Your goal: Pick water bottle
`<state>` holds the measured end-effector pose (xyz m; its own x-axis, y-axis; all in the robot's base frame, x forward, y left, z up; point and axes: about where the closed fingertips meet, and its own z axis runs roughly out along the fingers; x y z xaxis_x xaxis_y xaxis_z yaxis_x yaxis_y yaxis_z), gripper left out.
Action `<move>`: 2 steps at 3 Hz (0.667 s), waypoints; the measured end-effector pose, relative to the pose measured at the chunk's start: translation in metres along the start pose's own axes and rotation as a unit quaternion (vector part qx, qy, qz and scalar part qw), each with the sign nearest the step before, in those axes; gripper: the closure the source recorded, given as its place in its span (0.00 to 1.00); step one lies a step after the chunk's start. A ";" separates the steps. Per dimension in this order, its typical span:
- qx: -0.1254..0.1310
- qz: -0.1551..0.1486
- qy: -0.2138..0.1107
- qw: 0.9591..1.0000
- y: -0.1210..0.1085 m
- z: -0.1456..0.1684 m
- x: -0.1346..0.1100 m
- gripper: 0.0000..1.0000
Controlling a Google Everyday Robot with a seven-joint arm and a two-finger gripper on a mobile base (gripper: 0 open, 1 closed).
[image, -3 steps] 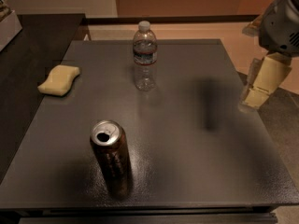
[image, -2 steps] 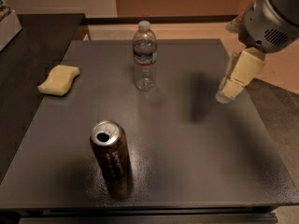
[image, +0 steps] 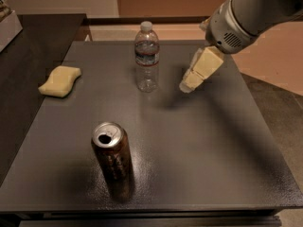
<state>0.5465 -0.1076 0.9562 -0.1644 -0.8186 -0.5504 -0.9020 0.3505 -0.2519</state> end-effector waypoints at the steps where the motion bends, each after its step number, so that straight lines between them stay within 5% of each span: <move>1: 0.002 0.008 -0.037 0.999 -0.006 0.026 -0.026 0.00; 2: 0.013 0.021 -0.061 0.998 -0.019 0.050 -0.046 0.00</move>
Offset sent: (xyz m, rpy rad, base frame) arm 0.0760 0.0768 -0.0159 0.1863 -0.0677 -0.0526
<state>0.5906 -0.0540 0.9466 -0.1513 -0.7422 -0.6529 -0.8846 0.3963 -0.2456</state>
